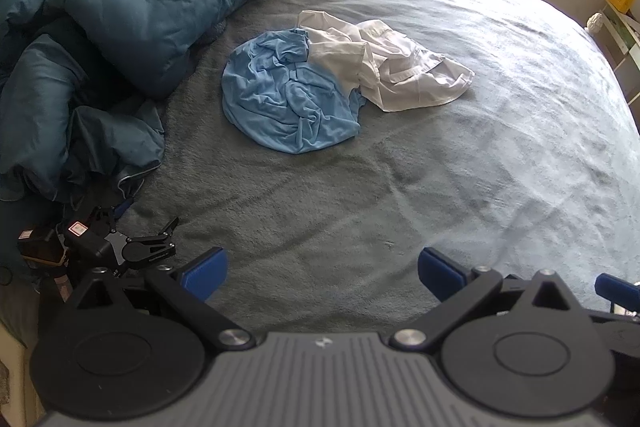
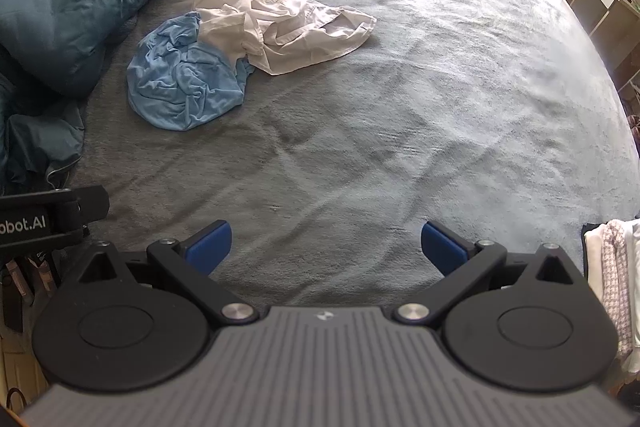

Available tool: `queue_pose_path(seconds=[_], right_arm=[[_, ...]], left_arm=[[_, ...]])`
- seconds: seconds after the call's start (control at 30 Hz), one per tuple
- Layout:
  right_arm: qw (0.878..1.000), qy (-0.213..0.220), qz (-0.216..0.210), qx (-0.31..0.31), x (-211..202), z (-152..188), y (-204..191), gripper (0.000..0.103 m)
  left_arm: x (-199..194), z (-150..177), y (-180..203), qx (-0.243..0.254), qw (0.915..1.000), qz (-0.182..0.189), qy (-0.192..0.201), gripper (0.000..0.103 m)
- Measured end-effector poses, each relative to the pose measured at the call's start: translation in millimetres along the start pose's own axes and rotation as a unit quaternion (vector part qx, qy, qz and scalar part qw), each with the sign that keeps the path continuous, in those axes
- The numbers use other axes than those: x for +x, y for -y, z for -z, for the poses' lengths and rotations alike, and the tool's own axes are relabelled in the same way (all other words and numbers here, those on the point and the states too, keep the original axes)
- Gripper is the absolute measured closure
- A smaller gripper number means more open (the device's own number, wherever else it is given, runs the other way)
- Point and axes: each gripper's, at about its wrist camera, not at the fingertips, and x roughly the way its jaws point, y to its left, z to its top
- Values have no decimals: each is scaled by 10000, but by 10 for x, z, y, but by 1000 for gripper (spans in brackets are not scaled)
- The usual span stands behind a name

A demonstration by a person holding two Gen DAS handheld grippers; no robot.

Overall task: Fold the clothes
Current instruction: 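Approach the crumpled white shirt with both tools open, then grasp the white shirt with the left gripper while the right gripper grasps another edge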

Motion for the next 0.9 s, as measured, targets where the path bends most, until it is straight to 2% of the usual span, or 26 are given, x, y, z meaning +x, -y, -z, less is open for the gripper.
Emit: queue_pose_path(seconds=[0.23, 0.33, 0.47, 0.6, 0.73, 0.83, 0.9], right_arm=[[10000, 40, -1, -43, 189, -30, 110, 1], [9989, 358, -97, -285, 421, -62, 212, 1], [9948, 936, -196, -356, 993, -202, 371, 1], [9883, 1435, -309, -410, 1707, -579, 435, 1], [9756, 2082, -497, -488, 2335, -1114, 430, 1], [9709, 2244, -769, -328, 2834, -1628, 405, 2], [9704, 2192, -985, -235, 3117, -1937, 359, 3]], left_arm=[[291, -167, 6, -6, 9999, 148, -29, 0], [633, -373, 22, -67, 9992, 277, 277, 0], [1363, -730, 140, 93, 9956, 425, 828, 0], [2130, -1219, 245, -45, 9886, 453, 1437, 1], [2716, -1693, 335, -209, 9848, 562, 1629, 4], [3077, -2032, 481, 28, 9847, 556, 1653, 10], [3251, -2175, 554, 216, 9834, 401, 1755, 22]])
